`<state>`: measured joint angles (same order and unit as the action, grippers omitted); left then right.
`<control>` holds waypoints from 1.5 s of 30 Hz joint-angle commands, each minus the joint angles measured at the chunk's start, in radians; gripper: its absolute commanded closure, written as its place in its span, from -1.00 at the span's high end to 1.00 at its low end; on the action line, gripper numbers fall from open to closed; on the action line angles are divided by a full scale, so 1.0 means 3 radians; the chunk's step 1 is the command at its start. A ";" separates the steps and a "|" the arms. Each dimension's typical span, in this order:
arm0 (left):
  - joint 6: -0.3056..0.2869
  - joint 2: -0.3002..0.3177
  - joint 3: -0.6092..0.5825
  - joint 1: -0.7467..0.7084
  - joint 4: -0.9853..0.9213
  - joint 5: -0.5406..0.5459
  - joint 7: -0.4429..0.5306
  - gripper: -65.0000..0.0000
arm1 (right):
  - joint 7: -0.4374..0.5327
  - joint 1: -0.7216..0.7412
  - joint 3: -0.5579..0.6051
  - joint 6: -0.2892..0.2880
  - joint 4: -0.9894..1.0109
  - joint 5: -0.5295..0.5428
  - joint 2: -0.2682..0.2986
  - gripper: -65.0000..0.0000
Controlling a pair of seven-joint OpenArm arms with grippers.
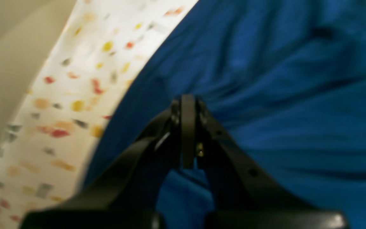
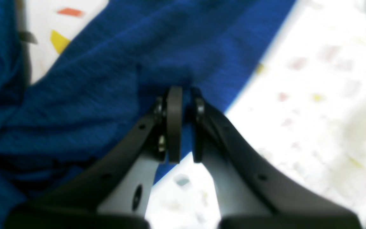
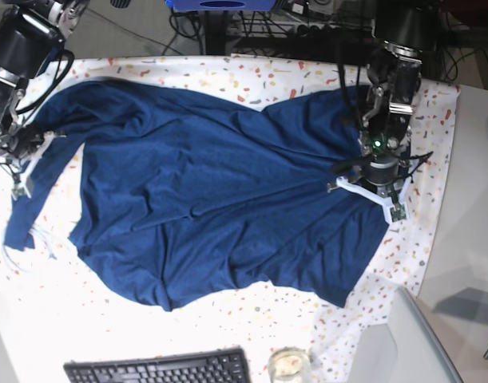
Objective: Layout the t-shirt on the table in an organized manner, then fold the t-shirt properly
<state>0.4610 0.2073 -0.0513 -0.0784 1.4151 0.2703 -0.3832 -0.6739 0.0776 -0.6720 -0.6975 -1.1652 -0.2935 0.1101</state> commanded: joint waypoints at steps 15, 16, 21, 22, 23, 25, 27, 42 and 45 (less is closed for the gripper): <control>-0.0005 0.0043 0.0342 -0.0452 0.0610 -0.0024 0.0047 -1.00 | -0.0037 -0.0405 0.0197 -0.0002 -0.1259 -0.0006 -0.0047 -0.87; -0.0005 0.0043 0.0347 -0.0468 0.0610 -0.0024 0.0047 -1.00 | -0.0037 -0.0374 0.0319 -0.0002 -0.1346 -0.0006 -0.0083 -0.87; -0.0005 0.0048 0.0347 -0.0498 0.0605 -0.0024 0.0047 -1.00 | -0.0042 -0.0164 0.0902 -0.0002 -0.1218 -0.0011 -0.0231 -0.73; -0.0005 0.0048 0.0347 -0.0503 0.0594 -0.0024 0.0047 -1.00 | -0.0042 -0.0108 0.0933 -0.0002 -0.1161 -0.0011 -0.0257 -0.61; -0.0005 0.0048 0.0347 -0.0503 0.0584 -0.0024 0.0047 -1.00 | -0.0027 -0.0057 0.0938 -0.0002 -0.1090 -0.0011 -0.0272 -0.54; -0.0005 0.0048 0.0347 -0.0503 0.0538 -0.0024 0.0047 -1.00 | -0.0012 0.0066 0.0948 -0.0002 -0.0870 -0.0011 -0.0272 -0.52; -0.0005 0.0048 0.0347 -0.0488 0.0456 -0.0039 0.0047 -1.00 | -0.0012 0.0219 0.0943 -0.0002 -0.0532 -0.0011 -0.0262 -0.68; -0.0005 0.0074 0.0342 -0.0488 0.0277 -0.0044 0.0052 -1.00 | 0.0075 -0.0021 0.1332 -0.0002 -0.0057 -0.0011 -0.0369 -0.87; -0.0005 0.0074 0.0342 -0.0488 0.0277 -0.0044 0.0052 -1.00 | 0.0065 -0.0057 0.1276 -0.0002 -0.0144 -0.0027 -0.0364 -0.87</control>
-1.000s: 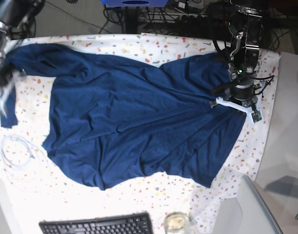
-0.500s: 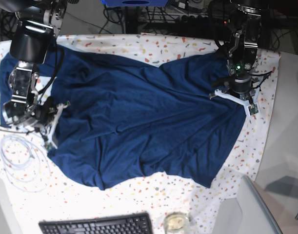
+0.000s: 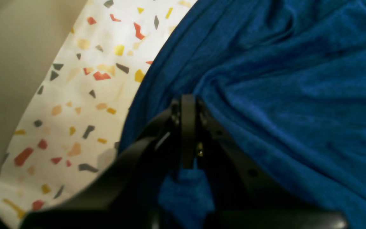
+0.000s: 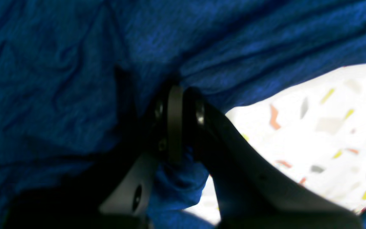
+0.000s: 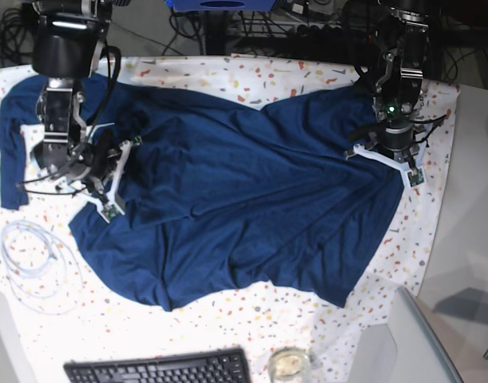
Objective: Layout the t-shirt on the table in an organized manner, then fold the t-shirt properly
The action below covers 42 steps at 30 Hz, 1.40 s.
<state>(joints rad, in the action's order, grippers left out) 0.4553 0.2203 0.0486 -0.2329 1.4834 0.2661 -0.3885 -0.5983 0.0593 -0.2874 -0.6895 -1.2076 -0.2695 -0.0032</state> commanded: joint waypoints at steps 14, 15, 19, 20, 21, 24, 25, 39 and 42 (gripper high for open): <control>0.0014 0.0010 0.0009 0.0017 0.0086 -0.0015 0.0070 -1.00 | -0.0218 0.0025 -0.0359 -0.0029 -0.0263 -0.0091 0.0290 -0.87; 0.0014 0.0010 0.0009 0.0017 0.0106 -0.0015 0.0070 -1.00 | -0.0192 0.0030 -0.0354 -0.0029 -0.0289 -0.0091 0.0300 -0.87; 0.0014 0.0030 0.0009 -0.0096 0.0280 -0.0010 0.0065 -1.00 | -0.0197 0.0234 -0.0328 -0.0029 -0.0284 -0.0112 0.0356 -0.87; 0.0014 0.0030 0.0014 -0.0132 0.0341 -0.0010 0.0065 -1.00 | -0.0202 0.0255 -0.0328 -0.0029 -0.0284 -0.0112 0.0366 -0.87; 0.0014 0.0035 0.0014 -0.0193 0.0423 -0.0005 0.0065 -1.00 | -0.0243 0.0260 -0.0328 -0.0029 -0.0304 -0.0112 0.0382 -0.87; 0.0009 0.0041 0.0014 -0.0372 0.0653 -0.0005 -0.0027 -1.00 | -0.0381 0.0240 -0.0323 -0.0029 -0.0463 -0.0107 0.0402 -0.87; 0.0009 0.0061 0.0050 -0.0418 0.0720 -0.0005 -0.0145 -1.00 | -0.0402 0.0194 -0.0323 -0.0029 -0.0509 -0.0107 0.0402 -0.87; -0.1050 -0.0302 0.0945 -0.1088 0.1057 -0.0030 -0.0405 -1.00 | 0.0161 0.0782 -0.0144 -0.0029 0.0923 -0.0112 0.0540 -0.87; -0.1050 -0.0307 0.0950 -0.1175 0.1057 -0.0030 -0.0400 -1.00 | 0.0284 0.0997 -0.0108 0.0230 0.1107 -0.0112 0.0642 -0.87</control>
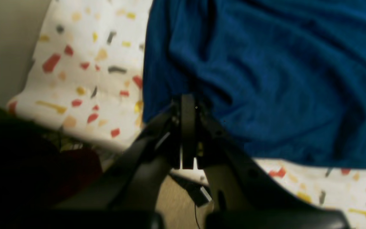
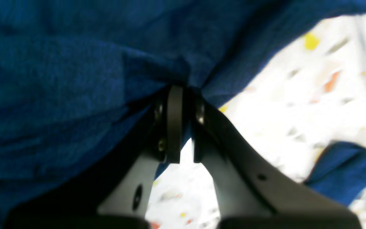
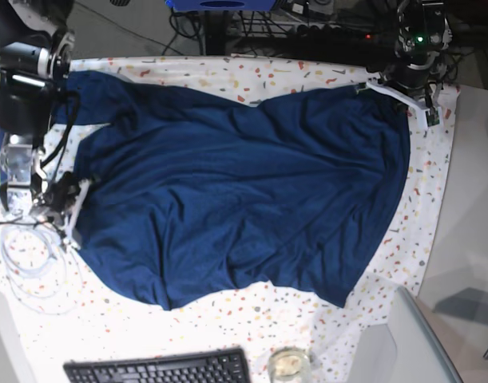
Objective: Layout the t-shirt on the table in an organized manner, then fold the t-shirt properly
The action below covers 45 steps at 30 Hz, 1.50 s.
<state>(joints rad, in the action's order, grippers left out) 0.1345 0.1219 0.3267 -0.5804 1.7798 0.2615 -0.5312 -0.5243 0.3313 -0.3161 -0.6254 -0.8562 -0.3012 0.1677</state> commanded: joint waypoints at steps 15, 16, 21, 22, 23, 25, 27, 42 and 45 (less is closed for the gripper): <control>0.0020 -0.0163 0.0371 0.0065 0.0028 -0.0015 0.0080 -0.14 | -0.0173 -0.0826 -0.0018 0.0057 -0.1961 0.0014 -0.0060 -0.87; 0.0020 -0.0158 0.0366 0.0111 -0.0023 -0.0020 0.0080 -0.10 | -0.0168 -0.0928 -0.0018 0.0057 -0.2074 0.0014 -0.0091 -0.87; 0.0015 -0.0143 0.0361 0.0342 -0.0253 -0.0020 0.0080 -0.23 | -0.0183 -0.1163 -0.0023 0.0057 -0.2345 0.0014 -0.0193 -0.87; 0.0015 -0.0138 0.0361 0.0382 -0.0330 -0.0020 0.0080 -0.25 | -0.0183 -0.1184 -0.0023 0.0057 -0.2360 0.0014 -0.0193 -0.87; 0.0010 -0.0138 0.0340 0.0418 -0.0401 -0.0020 0.0080 -0.26 | -0.0183 -0.1194 -0.0023 0.0057 -0.2360 0.0014 -0.0193 -0.87; -0.0088 -0.0112 0.0213 0.0469 -0.0550 -0.0020 0.0080 -0.27 | -0.0183 -0.1199 -0.0038 0.0057 -0.2360 0.0014 -0.0193 -0.87; -0.0195 -0.0087 0.0110 0.0505 -0.0642 -0.0020 0.0080 -0.27 | -0.0183 -0.1204 -0.0044 0.0057 -0.2360 0.0014 -0.0193 -0.87; -0.0200 -0.0122 0.0095 0.0393 -0.0647 -0.0010 0.0080 -1.00 | -0.0183 -0.1219 -0.0044 0.0057 -0.2365 0.0014 -0.0193 -0.87; -0.0195 -0.0158 0.0095 0.0219 -0.0406 -0.0015 0.0075 -1.00 | -0.0183 -0.1219 -0.0044 0.0057 -0.2360 0.0014 -0.0198 -0.87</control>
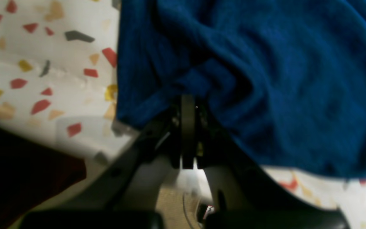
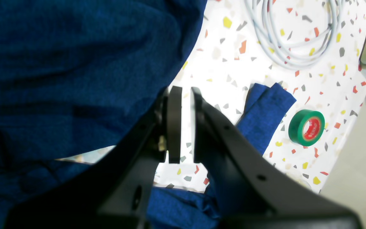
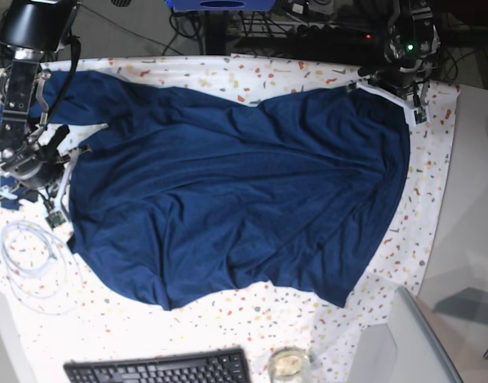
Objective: Layout the t-shirt on the table in an organized manner, then fold the t-shirt properly
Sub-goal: 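Hold the shirt corners with both grippers, keeping it spread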
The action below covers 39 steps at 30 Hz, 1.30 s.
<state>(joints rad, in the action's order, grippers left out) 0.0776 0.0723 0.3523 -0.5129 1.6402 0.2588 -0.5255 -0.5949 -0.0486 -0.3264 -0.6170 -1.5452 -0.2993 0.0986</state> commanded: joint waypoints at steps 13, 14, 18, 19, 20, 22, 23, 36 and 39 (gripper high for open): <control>0.0209 -0.0438 0.0173 -0.0155 0.0478 0.0009 0.0061 -0.02 | 0.0052 0.0042 0.0011 0.0029 -0.0043 0.0008 0.0032 -0.87; 0.0204 -0.0474 0.0245 -0.0114 0.0473 0.0014 0.0061 0.14 | 0.0052 0.0042 0.0011 0.0029 -0.0043 0.0008 0.0032 -0.87; 0.0189 -0.0591 0.0511 0.0101 0.0330 0.0014 0.0061 0.03 | 0.0052 0.0042 -0.0004 0.0029 -0.0038 0.0008 0.0032 -0.87; 0.0189 -0.0607 0.0526 0.0152 0.0274 0.0014 0.0061 -0.08 | 0.0052 0.0042 -0.0004 0.0029 -0.0038 0.0008 0.0032 -0.87; 0.0189 -0.0607 0.0511 0.0193 0.0223 0.0014 0.0056 -0.21 | 0.0052 0.0042 -0.0004 0.0029 -0.0038 0.0008 0.0032 -0.87; 0.0189 -0.0622 0.0511 0.0260 0.0131 0.0014 0.0056 -0.46 | 0.0052 0.0042 -0.0004 0.0029 -0.0038 0.0008 0.0032 -0.87; 0.0189 -0.0622 0.0511 0.0290 0.0085 0.0014 0.0056 -0.53 | 0.0052 0.0042 -0.0009 0.0029 -0.0038 0.0008 0.0032 -0.87; 0.0199 -0.0622 0.0531 0.0377 -0.0094 0.0014 0.0061 -0.15 | 0.0052 0.0042 -0.0004 0.0029 -0.0038 0.0008 0.0032 -0.87; 0.0199 -0.0622 0.0536 0.0388 -0.0105 0.0014 0.0056 -0.10 | 0.0052 0.0047 0.0001 0.0029 -0.0038 0.0008 0.0032 -0.87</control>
<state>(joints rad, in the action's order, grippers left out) 0.1345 -0.1169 0.5110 -0.3969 1.5948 0.2623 -0.5213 -0.5949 -0.0505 -0.3233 -0.6170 -1.5425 -0.2993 0.0986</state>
